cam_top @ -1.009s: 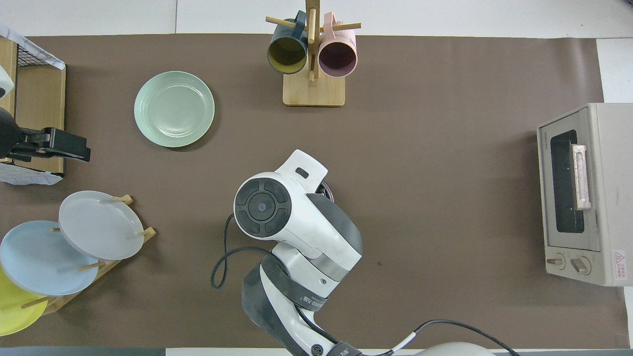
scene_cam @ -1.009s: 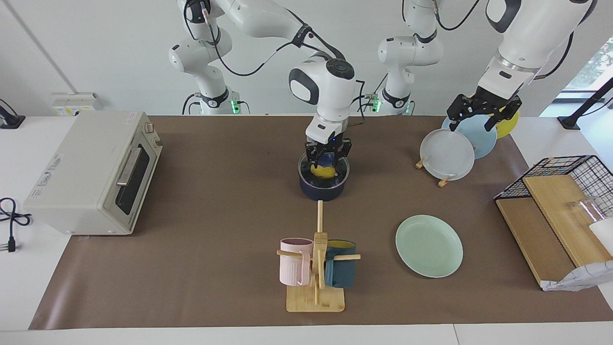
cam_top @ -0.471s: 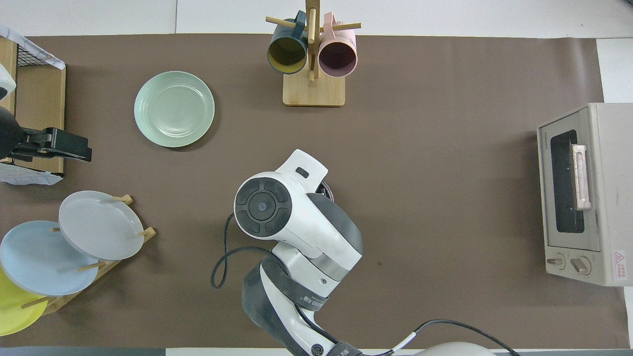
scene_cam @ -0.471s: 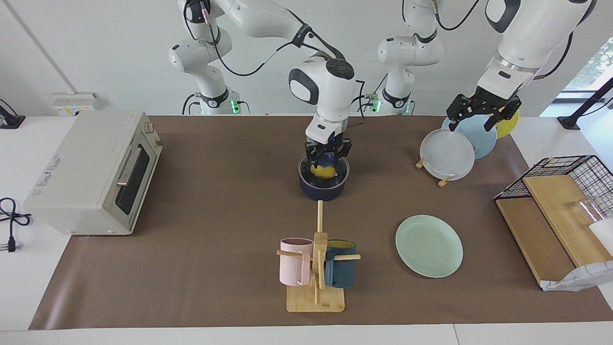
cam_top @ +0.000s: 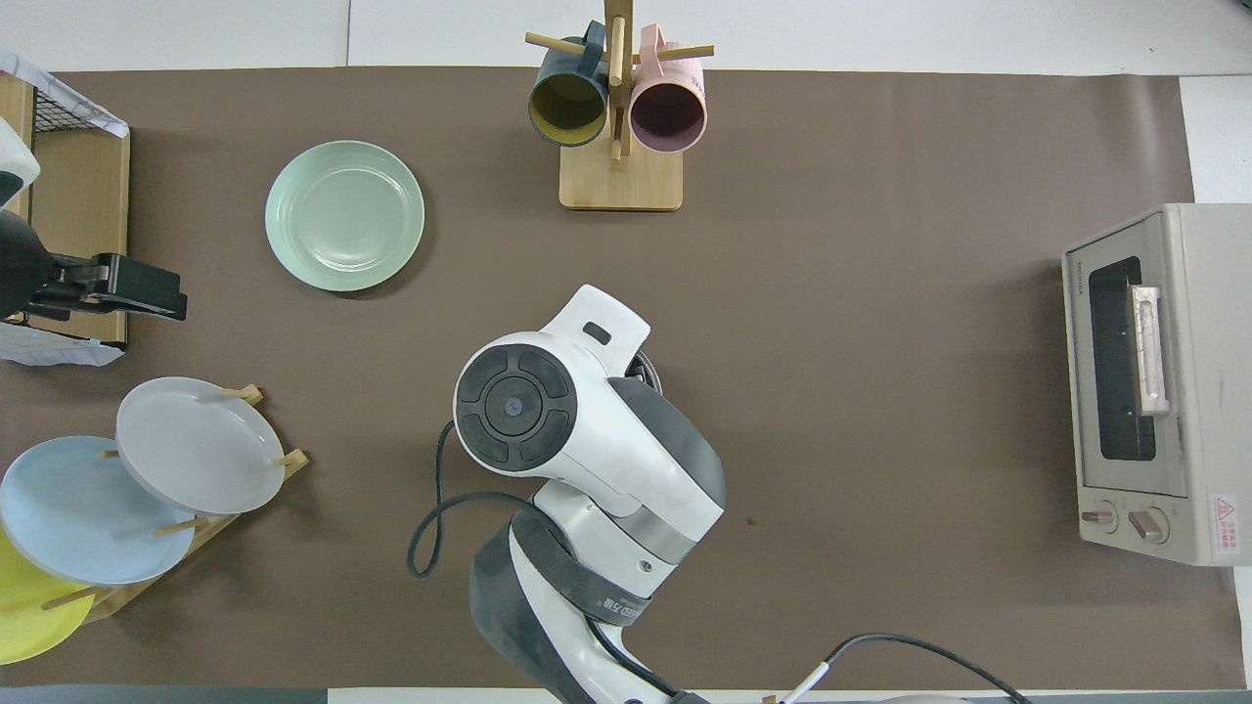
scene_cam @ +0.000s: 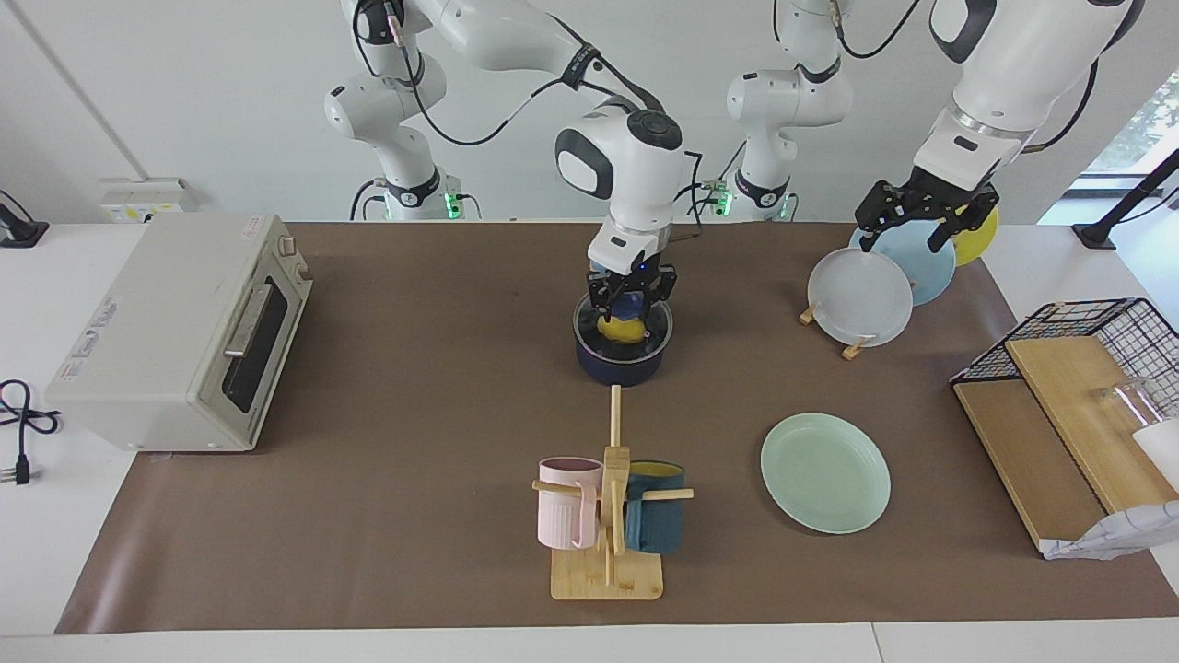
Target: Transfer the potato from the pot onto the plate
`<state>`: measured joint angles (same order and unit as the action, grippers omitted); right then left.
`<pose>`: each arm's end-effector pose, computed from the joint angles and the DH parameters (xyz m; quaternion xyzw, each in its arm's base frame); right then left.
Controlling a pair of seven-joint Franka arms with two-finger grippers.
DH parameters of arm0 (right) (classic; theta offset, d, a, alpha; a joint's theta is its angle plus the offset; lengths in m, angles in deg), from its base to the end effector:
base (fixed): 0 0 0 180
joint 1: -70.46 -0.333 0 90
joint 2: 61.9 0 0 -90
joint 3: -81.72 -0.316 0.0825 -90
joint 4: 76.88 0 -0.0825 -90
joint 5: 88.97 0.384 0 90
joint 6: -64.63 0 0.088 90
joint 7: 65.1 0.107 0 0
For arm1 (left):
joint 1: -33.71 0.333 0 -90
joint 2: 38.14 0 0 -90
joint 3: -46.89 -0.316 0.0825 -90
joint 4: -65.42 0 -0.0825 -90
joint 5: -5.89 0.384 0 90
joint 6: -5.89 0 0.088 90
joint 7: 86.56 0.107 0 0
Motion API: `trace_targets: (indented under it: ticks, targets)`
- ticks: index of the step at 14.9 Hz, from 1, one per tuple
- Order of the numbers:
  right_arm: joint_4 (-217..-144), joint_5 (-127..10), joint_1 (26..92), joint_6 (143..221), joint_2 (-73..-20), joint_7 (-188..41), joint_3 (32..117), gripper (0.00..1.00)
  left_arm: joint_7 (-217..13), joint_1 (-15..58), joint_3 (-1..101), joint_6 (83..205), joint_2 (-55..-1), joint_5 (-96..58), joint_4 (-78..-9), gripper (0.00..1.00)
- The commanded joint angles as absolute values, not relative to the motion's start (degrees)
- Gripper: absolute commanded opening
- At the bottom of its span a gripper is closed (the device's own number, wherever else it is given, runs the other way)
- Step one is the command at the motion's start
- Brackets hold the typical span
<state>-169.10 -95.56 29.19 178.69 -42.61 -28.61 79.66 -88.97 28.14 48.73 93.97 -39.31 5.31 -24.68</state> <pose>0.4886 0.4476 0.4374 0.9954 0.0806 0.0474 0.0217 0.5401 -0.0716 0.6320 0.9990 -0.0437 -0.0078 0.0041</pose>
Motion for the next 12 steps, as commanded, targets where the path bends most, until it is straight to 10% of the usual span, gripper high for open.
trace_targets:
  ticks: [1,12]
  targets:
    - [-168.9,-96.6,31.9,177.4,-44.1,-33.6,79.7,0.51,-90.7,27.9,49.0,93.2,-39.9,5.2,-24.9,1.0]
    - [-172.1,-95.9,50.1,176.1,-47.0,-61.4,79.6,0.53,-118.6,11.5,49.8,107.9,-39.8,4.8,-37.3,1.0]
